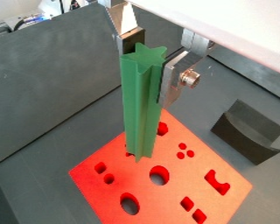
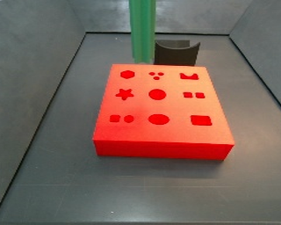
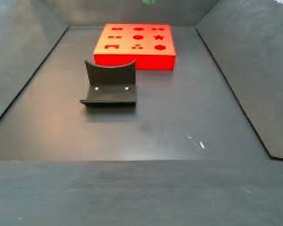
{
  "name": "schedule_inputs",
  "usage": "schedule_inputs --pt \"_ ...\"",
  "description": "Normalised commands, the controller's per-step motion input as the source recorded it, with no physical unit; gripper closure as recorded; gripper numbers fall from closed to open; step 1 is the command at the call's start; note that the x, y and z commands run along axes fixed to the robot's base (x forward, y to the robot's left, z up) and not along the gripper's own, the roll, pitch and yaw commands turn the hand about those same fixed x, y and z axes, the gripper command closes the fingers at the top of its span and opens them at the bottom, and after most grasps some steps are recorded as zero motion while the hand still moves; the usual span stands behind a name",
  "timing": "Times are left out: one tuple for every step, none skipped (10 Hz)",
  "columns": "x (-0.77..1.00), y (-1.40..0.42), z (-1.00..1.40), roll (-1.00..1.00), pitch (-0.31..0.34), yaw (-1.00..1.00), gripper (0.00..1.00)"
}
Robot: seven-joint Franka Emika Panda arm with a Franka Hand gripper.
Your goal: Insert the star object.
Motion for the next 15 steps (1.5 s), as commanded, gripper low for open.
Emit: schedule_inputs --pt "0.00 0.15 -0.36 0.06 -0.027 0.00 1.00" --pt "0.00 0.17 -0.48 0.15 -0.056 0.49 1.00" --pt "0.00 0.13 -0.51 0.16 -0.039 0.84 1.00" --pt "0.00 0.00 -0.48 0.11 -0.004 1.00 1.00" --pt "0.00 0.00 -0.49 0.05 -0.006 1.00 1.00" --pt "0.00 0.00 -0.40 0.09 -0.017 1.00 1.00" --pt "0.00 0.00 -0.34 0.20 0.000 0.97 1.00" --pt "0.00 0.00 -0.40 0.21 0.000 0.99 1.00" --pt "-0.04 0.21 -0.28 0.12 0.000 0.88 1.00" --pt "-0.11 0.19 -0.14 0.06 0.000 0.73 1.00" --pt "-0.14 0.22 -0.19 0.01 -0.039 0.65 1.00" --pt "-0.03 0.06 -0.19 -0.01 -0.049 0.30 1.00" --pt "0.00 0.00 -0.17 -0.14 -0.027 0.34 1.00" --pt "0.00 -0.06 -0.03 -0.12 -0.050 0.40 1.00" --pt "0.00 -0.14 -0.04 -0.13 -0.093 0.27 1.00"
